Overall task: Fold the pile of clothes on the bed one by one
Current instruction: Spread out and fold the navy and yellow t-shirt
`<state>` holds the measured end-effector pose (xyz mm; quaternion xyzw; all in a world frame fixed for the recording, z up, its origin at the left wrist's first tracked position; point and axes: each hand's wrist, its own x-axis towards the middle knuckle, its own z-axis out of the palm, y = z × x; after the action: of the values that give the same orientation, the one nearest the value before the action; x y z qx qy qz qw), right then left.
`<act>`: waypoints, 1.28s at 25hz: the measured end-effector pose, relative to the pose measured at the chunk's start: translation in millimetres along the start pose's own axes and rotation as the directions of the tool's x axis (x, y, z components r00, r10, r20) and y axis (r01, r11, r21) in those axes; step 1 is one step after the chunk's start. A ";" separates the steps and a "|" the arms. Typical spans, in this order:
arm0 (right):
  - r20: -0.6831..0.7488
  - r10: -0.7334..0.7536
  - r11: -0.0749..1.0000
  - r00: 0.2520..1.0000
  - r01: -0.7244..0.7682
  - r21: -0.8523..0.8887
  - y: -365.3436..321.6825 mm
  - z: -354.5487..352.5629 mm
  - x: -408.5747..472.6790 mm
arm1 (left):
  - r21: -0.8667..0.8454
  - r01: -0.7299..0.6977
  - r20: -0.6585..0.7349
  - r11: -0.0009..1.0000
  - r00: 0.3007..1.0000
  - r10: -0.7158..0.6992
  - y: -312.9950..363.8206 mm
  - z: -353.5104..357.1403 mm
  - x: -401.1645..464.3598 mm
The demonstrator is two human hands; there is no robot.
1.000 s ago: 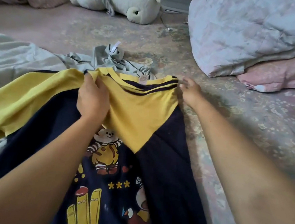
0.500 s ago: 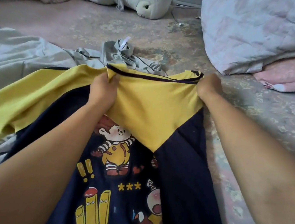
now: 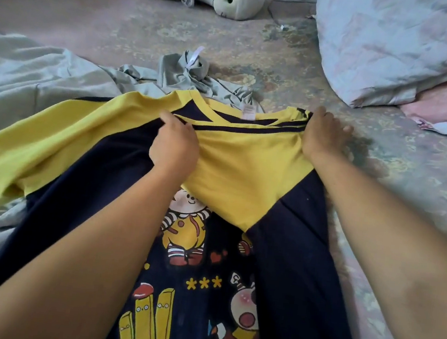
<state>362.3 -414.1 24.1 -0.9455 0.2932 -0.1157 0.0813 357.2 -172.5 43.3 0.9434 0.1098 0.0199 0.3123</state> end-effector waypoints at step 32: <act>0.332 -0.298 0.955 0.895 0.275 0.114 142.7 -149.7 -480.5 | -0.060 -0.869 0.598 0.490 0.362 0.715 -135.0 -56.9 -346.6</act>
<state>-139.0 -267.8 54.0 -0.9808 0.1279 0.0319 0.1437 -13.1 -109.9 19.6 0.8694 -0.4563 -0.1171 0.1490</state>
